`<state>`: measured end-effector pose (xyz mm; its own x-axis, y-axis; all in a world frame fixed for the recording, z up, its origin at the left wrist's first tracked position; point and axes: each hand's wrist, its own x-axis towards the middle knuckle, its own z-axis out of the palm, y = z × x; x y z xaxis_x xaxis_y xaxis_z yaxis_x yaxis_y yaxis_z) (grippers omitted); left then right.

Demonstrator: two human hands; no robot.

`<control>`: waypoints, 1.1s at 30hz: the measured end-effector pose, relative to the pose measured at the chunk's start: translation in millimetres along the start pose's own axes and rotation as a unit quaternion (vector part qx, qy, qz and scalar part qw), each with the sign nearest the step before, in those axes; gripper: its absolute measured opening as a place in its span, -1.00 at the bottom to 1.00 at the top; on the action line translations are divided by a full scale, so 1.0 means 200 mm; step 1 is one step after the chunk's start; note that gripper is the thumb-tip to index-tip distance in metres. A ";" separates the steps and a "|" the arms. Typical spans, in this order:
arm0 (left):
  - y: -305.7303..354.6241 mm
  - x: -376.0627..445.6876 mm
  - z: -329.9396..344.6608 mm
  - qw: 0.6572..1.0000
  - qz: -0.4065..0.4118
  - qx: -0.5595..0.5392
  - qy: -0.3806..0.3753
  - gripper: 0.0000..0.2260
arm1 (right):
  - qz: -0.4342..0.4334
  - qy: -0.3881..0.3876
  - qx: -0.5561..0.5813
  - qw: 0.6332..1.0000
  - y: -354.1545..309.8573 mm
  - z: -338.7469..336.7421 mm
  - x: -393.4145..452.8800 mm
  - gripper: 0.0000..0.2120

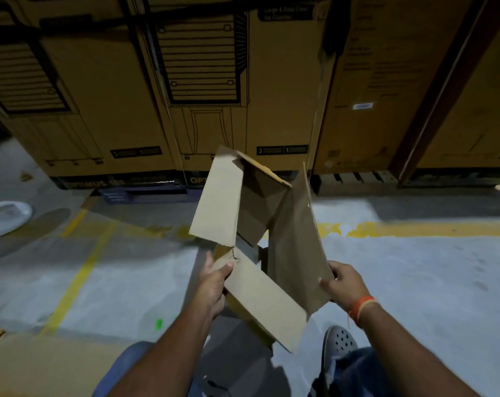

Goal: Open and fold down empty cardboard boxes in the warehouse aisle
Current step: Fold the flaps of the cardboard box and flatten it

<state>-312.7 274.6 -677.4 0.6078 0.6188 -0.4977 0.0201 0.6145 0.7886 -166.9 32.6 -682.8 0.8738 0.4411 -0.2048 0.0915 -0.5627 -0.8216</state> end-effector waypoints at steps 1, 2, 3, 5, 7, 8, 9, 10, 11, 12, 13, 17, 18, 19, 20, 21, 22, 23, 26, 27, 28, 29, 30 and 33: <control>-0.02 0.00 0.04 1.000 -0.002 -0.011 -0.001 -0.47 | -0.009 -0.010 0.008 1.000 -0.03 0.02 -0.02 -0.78; -0.02 0.01 0.08 1.000 -0.008 -0.007 0.001 -0.58 | -0.018 -0.020 0.023 0.999 -0.05 0.06 -0.04 -0.80; -0.03 0.02 0.12 1.000 -0.015 0.004 -0.002 -0.66 | -0.028 -0.032 0.029 0.999 -0.08 0.10 -0.06 -0.80; -0.02 0.05 0.17 0.999 -0.022 0.022 -0.022 -0.64 | -0.076 -0.042 -0.004 0.996 -0.13 0.19 -0.10 -0.78; 0.00 0.09 0.18 0.997 -0.023 0.055 -0.055 -0.38 | -0.133 -0.038 -0.053 0.989 -0.17 0.28 -0.12 -0.79; 0.02 0.09 0.19 0.993 -0.018 0.092 -0.076 -0.24 | -0.158 -0.042 -0.061 0.985 -0.19 0.32 -0.13 -0.82; 0.03 0.10 0.19 0.985 -0.013 0.140 -0.096 -0.12 | -0.174 -0.048 -0.066 0.981 -0.21 0.35 -0.13 -0.84; 0.04 0.09 0.21 0.975 -0.003 0.196 -0.108 -0.01 | -0.184 -0.057 -0.066 0.979 -0.22 0.39 -0.13 -0.85; 0.03 0.09 0.21 0.962 0.012 0.251 -0.108 0.08 | -0.187 -0.072 -0.064 0.978 -0.24 0.43 -0.15 -0.86; 0.03 0.11 0.22 0.947 0.030 0.307 -0.092 0.11 | -0.192 -0.086 -0.059 0.976 -0.25 0.46 -0.16 -0.87; 0.03 0.13 0.22 0.932 0.048 0.355 -0.064 0.09 | -0.194 -0.108 -0.047 0.974 -0.26 0.49 -0.16 -0.85; 0.06 0.23 0.19 0.933 0.097 0.338 -0.075 -0.01 | -0.111 -0.187 0.017 0.976 -0.25 0.53 -0.10 -0.46; 0.06 0.21 0.20 0.937 0.118 0.311 -0.107 -0.03 | -0.083 -0.176 0.012 0.981 -0.24 0.52 -0.07 -0.38; 0.06 0.20 0.22 0.938 0.143 0.286 -0.134 -0.09 | -0.064 -0.152 -0.008 0.986 -0.22 0.52 -0.04 -0.33; 0.05 0.18 0.24 0.939 0.163 0.263 -0.153 -0.16 | -0.053 -0.125 -0.033 0.990 -0.20 0.51 0.00 -0.30; 0.03 0.17 0.25 0.943 0.172 0.235 -0.162 -0.23 | -0.046 -0.099 -0.053 0.993 -0.18 0.50 0.02 -0.30; 0.02 0.17 0.24 0.949 0.174 0.208 -0.163 -0.31 | -0.050 -0.079 -0.076 0.993 -0.18 0.48 0.04 -0.30; 0.02 0.17 0.22 0.956 0.167 0.182 -0.158 -0.38 | -0.068 -0.063 -0.102 0.990 -0.19 0.47 0.06 -0.28; 0.04 0.19 0.04 0.984 0.109 0.078 -0.115 -0.53 | -0.159 -0.057 -0.176 0.970 -0.22 0.49 0.06 -0.22; 0.05 0.21 -0.04 0.989 0.099 0.061 -0.096 -0.57 | -0.177 -0.069 -0.190 0.963 -0.22 0.52 0.06 -0.25; 0.07 0.22 -0.13 0.991 0.091 0.067 -0.075 -0.60 | -0.184 -0.090 -0.198 0.959 -0.21 0.57 0.07 -0.28; 0.08 0.25 -0.21 0.991 0.082 0.089 -0.058 -0.61 | -0.178 -0.116 -0.205 0.955 -0.19 0.61 0.08 -0.30; 0.08 0.30 -0.29 0.989 0.069 0.128 -0.039 -0.61 | -0.164 -0.141 -0.209 0.954 -0.16 0.66 0.10 -0.30; 0.04 0.49 -0.49 0.940 0.025 0.339 0.020 -0.48 | -0.091 -0.187 -0.224 0.952 -0.04 0.76 0.21 -0.27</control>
<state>-330.6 388.3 -756.0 0.5917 0.6640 -0.4571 0.5022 0.1399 0.8533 -203.1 162.8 -765.9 0.5995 0.7315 -0.3248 0.4939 -0.6574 -0.5690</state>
